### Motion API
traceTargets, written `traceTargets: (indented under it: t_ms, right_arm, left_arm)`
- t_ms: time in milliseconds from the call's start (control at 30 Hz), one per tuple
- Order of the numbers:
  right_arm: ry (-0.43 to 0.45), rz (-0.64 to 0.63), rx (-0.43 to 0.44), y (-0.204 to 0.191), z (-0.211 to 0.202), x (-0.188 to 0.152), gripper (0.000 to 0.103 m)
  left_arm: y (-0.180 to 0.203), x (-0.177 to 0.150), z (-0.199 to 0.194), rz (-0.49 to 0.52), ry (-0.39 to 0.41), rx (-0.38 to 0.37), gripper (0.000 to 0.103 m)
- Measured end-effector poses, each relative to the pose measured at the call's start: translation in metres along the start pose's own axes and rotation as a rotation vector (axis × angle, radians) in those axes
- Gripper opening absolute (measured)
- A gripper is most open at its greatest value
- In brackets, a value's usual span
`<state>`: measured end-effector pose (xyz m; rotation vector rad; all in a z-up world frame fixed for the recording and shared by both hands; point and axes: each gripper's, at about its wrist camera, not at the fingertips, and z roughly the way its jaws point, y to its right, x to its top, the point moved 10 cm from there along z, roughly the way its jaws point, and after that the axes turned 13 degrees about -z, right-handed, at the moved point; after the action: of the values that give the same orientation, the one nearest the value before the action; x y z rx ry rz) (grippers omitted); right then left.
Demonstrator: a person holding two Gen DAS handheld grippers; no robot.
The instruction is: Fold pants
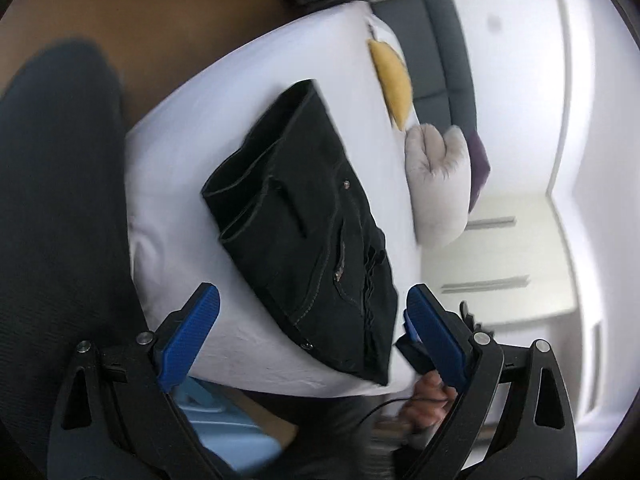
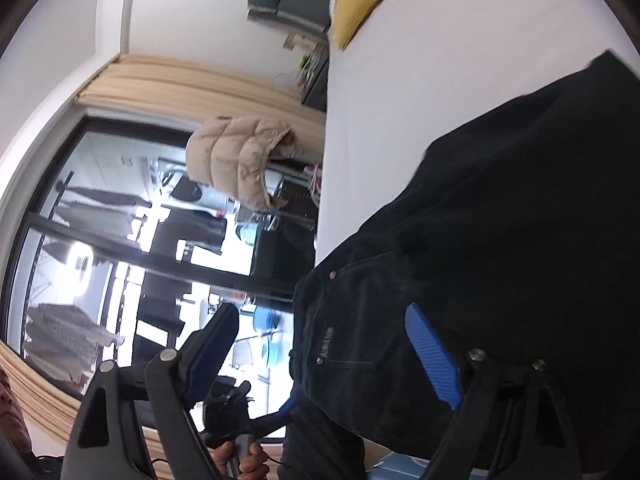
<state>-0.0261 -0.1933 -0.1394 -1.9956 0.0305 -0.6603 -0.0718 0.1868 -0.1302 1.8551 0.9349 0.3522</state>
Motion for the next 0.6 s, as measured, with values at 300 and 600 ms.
traceTargets:
  t_ms: [300, 600]
  right_arm:
    - [-0.034, 0.001, 0.017, -0.002, 0.021, 0.004, 0.084]
    - [-0.043, 0.023, 0.028, 0.009, 0.024, 0.007, 0.084]
  left_arm:
    - [-0.01, 0.016, 0.036, -0.166, -0.009, -0.103, 0.094]
    - [-0.023, 0.034, 0.05, -0.261, 0.0, -0.115, 0.062]
